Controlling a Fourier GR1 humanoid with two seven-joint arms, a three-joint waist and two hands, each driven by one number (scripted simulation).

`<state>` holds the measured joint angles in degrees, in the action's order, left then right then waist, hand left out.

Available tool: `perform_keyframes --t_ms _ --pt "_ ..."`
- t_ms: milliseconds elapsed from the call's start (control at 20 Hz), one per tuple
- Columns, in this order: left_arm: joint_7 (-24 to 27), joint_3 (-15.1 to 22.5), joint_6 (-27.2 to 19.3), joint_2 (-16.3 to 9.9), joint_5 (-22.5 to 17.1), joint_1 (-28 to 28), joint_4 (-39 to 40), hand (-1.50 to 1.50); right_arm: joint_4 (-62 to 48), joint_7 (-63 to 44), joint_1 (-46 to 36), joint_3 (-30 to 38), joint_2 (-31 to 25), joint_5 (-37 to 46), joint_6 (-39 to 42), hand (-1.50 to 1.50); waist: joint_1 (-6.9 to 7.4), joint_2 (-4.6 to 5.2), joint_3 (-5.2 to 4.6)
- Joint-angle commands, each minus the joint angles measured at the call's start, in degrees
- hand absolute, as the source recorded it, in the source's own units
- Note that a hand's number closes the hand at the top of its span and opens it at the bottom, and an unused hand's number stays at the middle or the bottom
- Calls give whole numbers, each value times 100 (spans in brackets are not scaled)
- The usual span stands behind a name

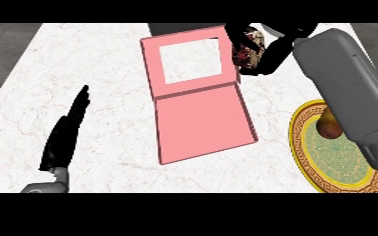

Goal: Pick the cupcake from the plate and place it in the cardboard box

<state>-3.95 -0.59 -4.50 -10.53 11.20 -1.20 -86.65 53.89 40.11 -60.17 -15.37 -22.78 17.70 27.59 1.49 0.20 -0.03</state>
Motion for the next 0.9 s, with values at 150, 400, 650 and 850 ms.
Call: perform_keyframes --t_ms 150,400,650,850 --pt "-23 -160 213 -130 -181 65 -66 0 547 -648 190 -808 966 303 241 150 -103 -36 0" --pt "-198 -126 236 -104 -144 164 -328 0 288 -947 231 -1061 1407 795 -7 150 -75 -19 2" --pt "-260 -240 189 -121 -108 -11 -262 0 -174 -1479 272 -1011 1920 1038 -40 -150 -73 -13 2" --pt "16 -257 240 -135 -74 111 -184 0 -664 -1121 585 -1240 2255 1340 -537 -150 -49 -1 2"
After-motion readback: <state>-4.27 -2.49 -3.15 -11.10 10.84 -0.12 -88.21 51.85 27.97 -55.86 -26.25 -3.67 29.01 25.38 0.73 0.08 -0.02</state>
